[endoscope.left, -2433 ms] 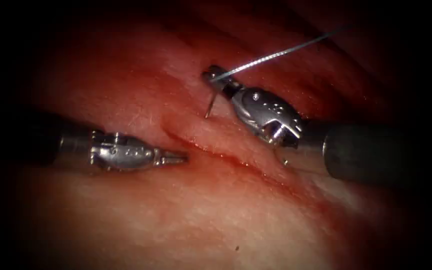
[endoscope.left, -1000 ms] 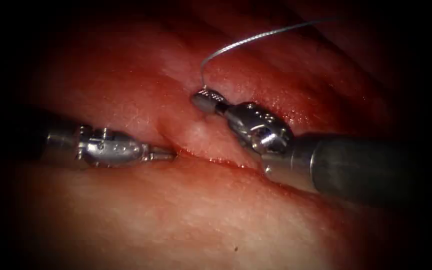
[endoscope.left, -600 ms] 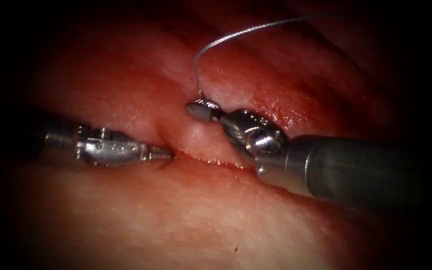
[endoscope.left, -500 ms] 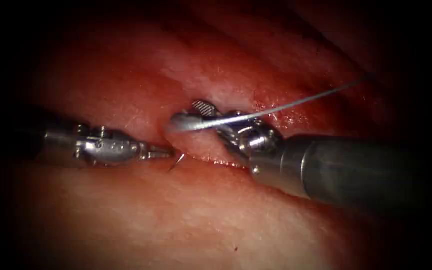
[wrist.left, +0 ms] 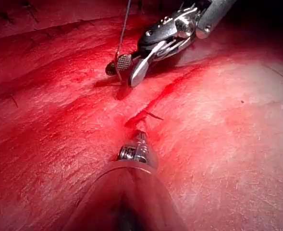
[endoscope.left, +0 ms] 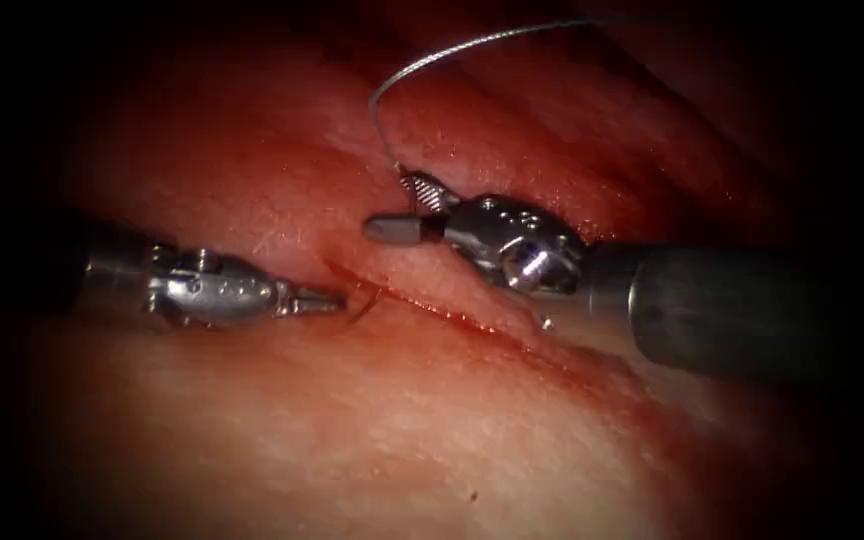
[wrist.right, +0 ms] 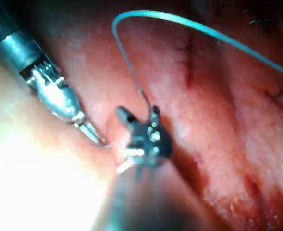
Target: Wound Closure
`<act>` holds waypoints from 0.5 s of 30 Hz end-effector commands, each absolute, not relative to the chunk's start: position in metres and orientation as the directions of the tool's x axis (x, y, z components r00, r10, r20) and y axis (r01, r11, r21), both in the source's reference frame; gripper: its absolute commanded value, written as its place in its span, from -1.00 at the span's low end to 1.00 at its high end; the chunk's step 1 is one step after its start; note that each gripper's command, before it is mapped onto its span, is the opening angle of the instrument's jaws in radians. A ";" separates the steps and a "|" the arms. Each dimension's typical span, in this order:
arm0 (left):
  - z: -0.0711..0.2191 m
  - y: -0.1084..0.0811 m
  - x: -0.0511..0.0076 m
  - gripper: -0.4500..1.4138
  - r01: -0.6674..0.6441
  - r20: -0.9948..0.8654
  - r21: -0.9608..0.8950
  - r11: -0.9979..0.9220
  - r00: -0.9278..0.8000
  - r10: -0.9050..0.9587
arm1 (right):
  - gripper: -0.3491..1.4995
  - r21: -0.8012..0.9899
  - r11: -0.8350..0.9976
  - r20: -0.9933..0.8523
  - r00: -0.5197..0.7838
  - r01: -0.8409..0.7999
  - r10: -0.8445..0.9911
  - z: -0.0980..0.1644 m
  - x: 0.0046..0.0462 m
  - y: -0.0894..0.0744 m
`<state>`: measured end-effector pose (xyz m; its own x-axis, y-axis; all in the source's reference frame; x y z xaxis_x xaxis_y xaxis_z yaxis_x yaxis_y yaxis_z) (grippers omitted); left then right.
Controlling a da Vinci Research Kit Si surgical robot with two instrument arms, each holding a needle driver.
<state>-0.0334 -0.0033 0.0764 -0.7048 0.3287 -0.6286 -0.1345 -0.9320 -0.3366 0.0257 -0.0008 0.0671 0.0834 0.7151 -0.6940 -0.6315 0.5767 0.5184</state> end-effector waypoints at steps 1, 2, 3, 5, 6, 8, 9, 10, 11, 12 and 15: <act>0.077 -0.004 -0.0339 -0.60 -0.133 -0.628 -0.338 -0.932 -0.705 0.329 | 0.83 0.509 0.583 -0.701 0.088 -0.633 0.708 0.067 0.0263 -0.001; 0.077 -0.004 -0.0339 -0.62 -0.133 -0.628 -0.338 -0.932 -0.705 0.329 | 0.82 0.463 0.602 -0.724 0.115 -0.651 0.680 0.067 0.0262 0.000; 0.077 -0.004 -0.0339 -0.62 -0.134 -0.628 -0.338 -0.932 -0.705 0.329 | 0.80 0.448 0.607 -0.730 0.123 -0.656 0.672 0.067 0.0262 0.000; 0.077 -0.004 -0.0339 -0.62 -0.134 -0.628 -0.338 -0.932 -0.705 0.329 | 0.74 0.397 0.628 -0.748 0.160 -0.670 0.644 0.066 0.0261 0.001; 0.077 -0.004 -0.0339 -0.62 -0.134 -0.628 -0.338 -0.932 -0.705 0.329 | 0.74 0.397 0.628 -0.748 0.160 -0.670 0.644 0.066 0.0261 0.001; 0.077 -0.004 -0.0339 -0.62 -0.134 -0.628 -0.338 -0.932 -0.705 0.329 | 0.71 0.372 0.647 -0.741 0.207 -0.666 0.639 0.067 0.0262 0.001; 0.077 -0.004 -0.0339 -0.62 -0.134 -0.628 -0.338 -0.932 -0.705 0.329 | 0.71 0.359 0.657 -0.734 0.234 -0.663 0.637 0.067 0.0263 0.001; 0.077 -0.004 -0.0339 -0.62 -0.134 -0.628 -0.338 -0.932 -0.705 0.329 | 0.71 0.346 0.666 -0.730 0.256 -0.661 0.634 0.067 0.0264 0.001; 0.077 -0.004 -0.0339 -0.62 -0.134 -0.628 -0.338 -0.932 -0.705 0.329 | 0.71 0.346 0.666 -0.730 0.256 -0.661 0.634 0.067 0.0264 0.001; 0.077 -0.004 -0.0339 -0.62 -0.134 -0.628 -0.338 -0.932 -0.705 0.329 | 0.71 0.338 0.670 -0.726 0.270 -0.661 0.632 0.067 0.0264 0.001; 0.077 -0.004 -0.0339 -0.62 -0.134 -0.628 -0.338 -0.932 -0.705 0.329 | 0.67 0.323 0.681 -0.721 0.295 -0.658 0.627 0.067 0.0266 0.001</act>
<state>-0.0335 -0.0034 0.0763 -0.7050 0.3288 -0.6284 -0.1354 -0.9321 -0.3359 0.0260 0.0009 0.0670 0.2990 0.6223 -0.7234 -0.6587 0.6831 0.3154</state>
